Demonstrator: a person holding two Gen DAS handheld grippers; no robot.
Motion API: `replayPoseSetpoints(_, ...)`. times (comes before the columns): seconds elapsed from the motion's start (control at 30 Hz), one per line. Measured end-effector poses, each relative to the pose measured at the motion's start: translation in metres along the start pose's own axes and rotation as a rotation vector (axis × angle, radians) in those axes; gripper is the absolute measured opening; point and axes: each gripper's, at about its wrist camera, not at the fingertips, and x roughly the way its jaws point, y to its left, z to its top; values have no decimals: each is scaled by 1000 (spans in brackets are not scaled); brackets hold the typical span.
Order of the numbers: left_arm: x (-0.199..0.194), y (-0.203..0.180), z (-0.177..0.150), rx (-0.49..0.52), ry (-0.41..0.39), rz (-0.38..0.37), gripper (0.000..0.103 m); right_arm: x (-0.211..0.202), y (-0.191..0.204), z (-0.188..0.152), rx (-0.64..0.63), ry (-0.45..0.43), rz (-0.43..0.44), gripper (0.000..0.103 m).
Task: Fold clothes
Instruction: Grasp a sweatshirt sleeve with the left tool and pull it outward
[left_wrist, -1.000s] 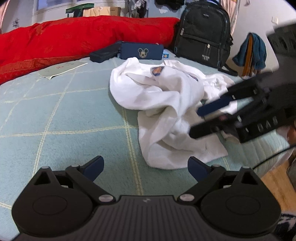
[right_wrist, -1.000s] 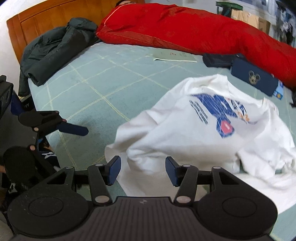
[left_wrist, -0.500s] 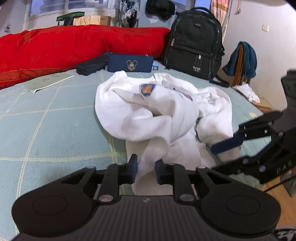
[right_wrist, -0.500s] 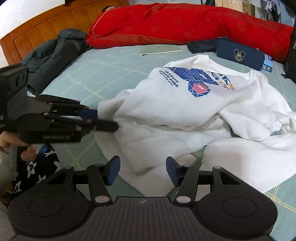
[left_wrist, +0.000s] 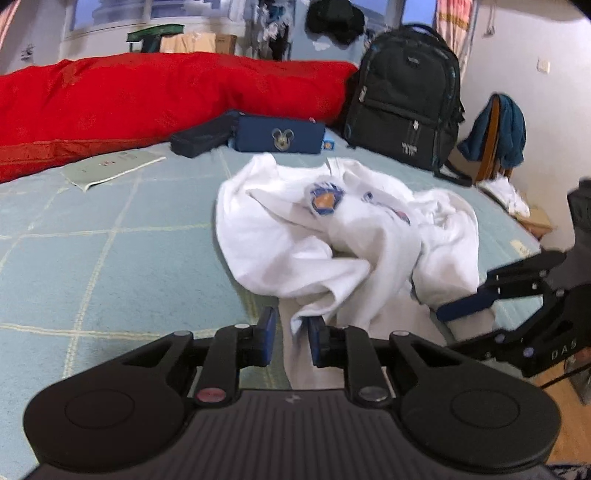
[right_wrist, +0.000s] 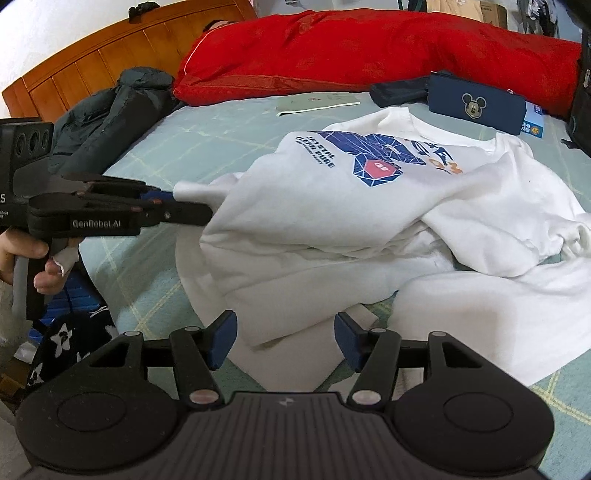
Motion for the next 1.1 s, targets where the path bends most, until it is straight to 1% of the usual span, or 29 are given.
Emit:
replayPoseSetpoints(0.13, 10, -7, -1, 1, 20, 5, 17, 2, 3, -2, -25, -1, -28, 64)
replayPoseSetpoints(0.2, 13, -10, -1, 18, 28, 6, 17, 2, 5, -3, -45, -2, -49, 64)
replayPoseSetpoints(0.23, 14, -12, -1, 31, 28, 13, 15, 3, 5, -4, -53, -2, -55, 64)
replayPoseSetpoints(0.3, 13, -13, 1, 42, 24, 23, 3, 3, 5, -4, -62, -2, -60, 64)
replayPoseSetpoints(0.43, 11, -5, 8, 41, 19, 61, 1, 2, 2, -5, -64, -3, -61, 64)
replayPoseSetpoints(0.57, 11, 13, 18, 55, 34, 126, 0, 0, -1, -4, -65, -11, -68, 64)
replayPoseSetpoints(0.73, 20, 46, 33, 44, 79, 191, 0, -4, -7, -3, -61, -26, -75, 64)
replayPoseSetpoints(0.83, 25, 62, 44, 58, 87, 237, 0, -7, -10, -1, -57, -35, -87, 64)
replayPoseSetpoints(1.0, 27, 83, 62, 106, 92, 326, 0, -6, -17, 6, -43, -20, -128, 64)
replayPoseSetpoints(1.1, 27, 103, 75, 102, 101, 390, 0, -4, -22, 8, -24, -7, -156, 65)
